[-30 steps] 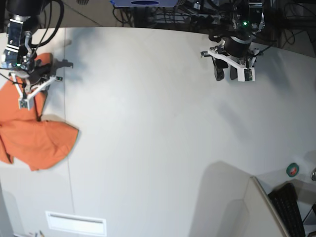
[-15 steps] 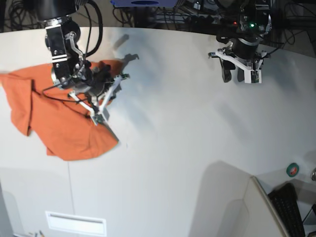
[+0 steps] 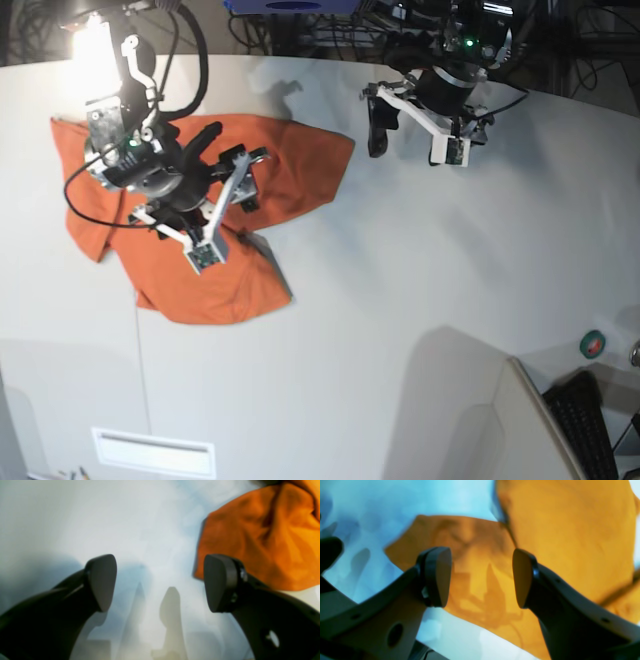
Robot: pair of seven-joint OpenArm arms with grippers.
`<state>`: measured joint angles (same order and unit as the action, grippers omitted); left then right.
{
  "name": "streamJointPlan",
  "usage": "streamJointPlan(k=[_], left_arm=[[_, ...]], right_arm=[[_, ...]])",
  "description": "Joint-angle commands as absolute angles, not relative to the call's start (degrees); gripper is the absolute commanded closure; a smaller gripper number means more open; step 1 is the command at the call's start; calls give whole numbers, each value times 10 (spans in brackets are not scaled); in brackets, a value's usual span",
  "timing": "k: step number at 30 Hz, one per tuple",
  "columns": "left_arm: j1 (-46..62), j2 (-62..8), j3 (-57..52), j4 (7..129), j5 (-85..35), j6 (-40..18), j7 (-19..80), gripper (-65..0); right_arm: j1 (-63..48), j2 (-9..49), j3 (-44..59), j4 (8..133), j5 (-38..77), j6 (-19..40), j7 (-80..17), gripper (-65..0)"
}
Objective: Layout the t-shirt on the table in an organized manner, then fold the t-shirt properly
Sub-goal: 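Pull the shirt back across the table with the right gripper, then grasp the shirt's opposite corner with the left gripper, right gripper holding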
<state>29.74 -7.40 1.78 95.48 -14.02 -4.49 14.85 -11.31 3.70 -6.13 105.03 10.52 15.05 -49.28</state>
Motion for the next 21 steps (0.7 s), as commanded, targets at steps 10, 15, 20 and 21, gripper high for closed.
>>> streamJointPlan(k=[10,15,20,21], left_arm=[[334,-75,28,978,-276,-42,138,-512],[282,-75,30,909,-344,-42,138,-510],[251,-81,80,882,-345,-42,138,-510],[246,-82,92,877,-345,-42,138,-510]], right_arm=[[-163,72,118,1092,108,153,-476,-371],[-182,72,162,1091,108,153,-418,-372],[-182,71,192,1071,108,153,-409,-372],[-180,70,203,1058,108,153,-408,-372]])
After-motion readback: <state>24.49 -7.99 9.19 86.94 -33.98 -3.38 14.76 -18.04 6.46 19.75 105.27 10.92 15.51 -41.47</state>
